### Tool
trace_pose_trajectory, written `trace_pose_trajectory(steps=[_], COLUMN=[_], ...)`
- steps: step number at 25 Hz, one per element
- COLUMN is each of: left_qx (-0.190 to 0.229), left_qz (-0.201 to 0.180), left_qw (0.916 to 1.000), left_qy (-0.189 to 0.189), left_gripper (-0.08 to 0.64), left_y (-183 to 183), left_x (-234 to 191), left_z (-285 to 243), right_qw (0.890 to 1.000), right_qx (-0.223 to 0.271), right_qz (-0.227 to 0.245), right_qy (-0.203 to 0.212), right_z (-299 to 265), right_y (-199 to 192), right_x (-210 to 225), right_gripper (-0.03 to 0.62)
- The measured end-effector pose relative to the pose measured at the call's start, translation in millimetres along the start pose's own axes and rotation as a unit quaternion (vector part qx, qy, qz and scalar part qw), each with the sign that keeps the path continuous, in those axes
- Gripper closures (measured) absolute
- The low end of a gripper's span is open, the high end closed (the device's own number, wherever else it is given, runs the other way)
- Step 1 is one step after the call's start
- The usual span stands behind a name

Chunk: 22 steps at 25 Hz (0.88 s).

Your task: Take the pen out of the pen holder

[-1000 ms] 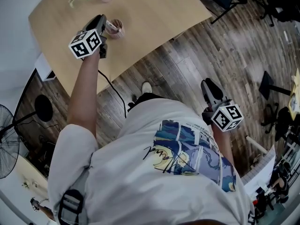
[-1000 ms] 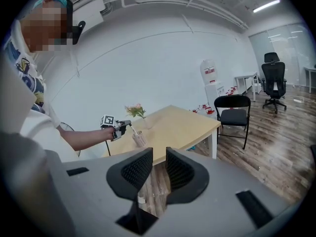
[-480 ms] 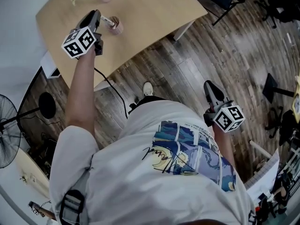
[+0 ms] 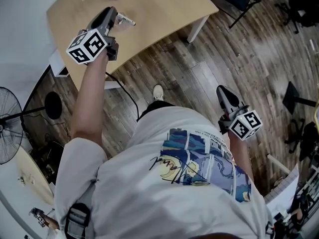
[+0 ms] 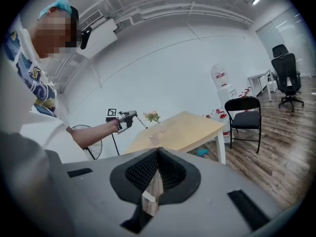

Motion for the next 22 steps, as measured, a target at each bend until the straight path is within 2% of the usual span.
trace_pose_trajectory(steps=[12,22], left_qx=[0.034,0.037], left_qz=[0.064,0.066], left_qw=[0.9965,0.9953], left_qy=[-0.043,-0.061], left_gripper=[0.483,0.483], left_y=[6.6,-7.4], left_x=[92.5,155.7], left_z=[85.6,167.2], right_qw=[0.998,0.994], right_qx=[0.021,0.02], right_qz=[0.022,0.041], right_qy=[0.057,0.096], right_z=[59.7,98.7], right_y=[-23.1,-50.4], right_x=[-26.9,-54.1], right_gripper=[0.586,0.586])
Point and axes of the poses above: the fingertips, and each gripper's own axes: z backward along the fingers, x to its right, y out of its top, the point moved 6 cm from there along z, backward along the fingers, and after that the axes turned 6 degrees about y, right-handed, at the moved point
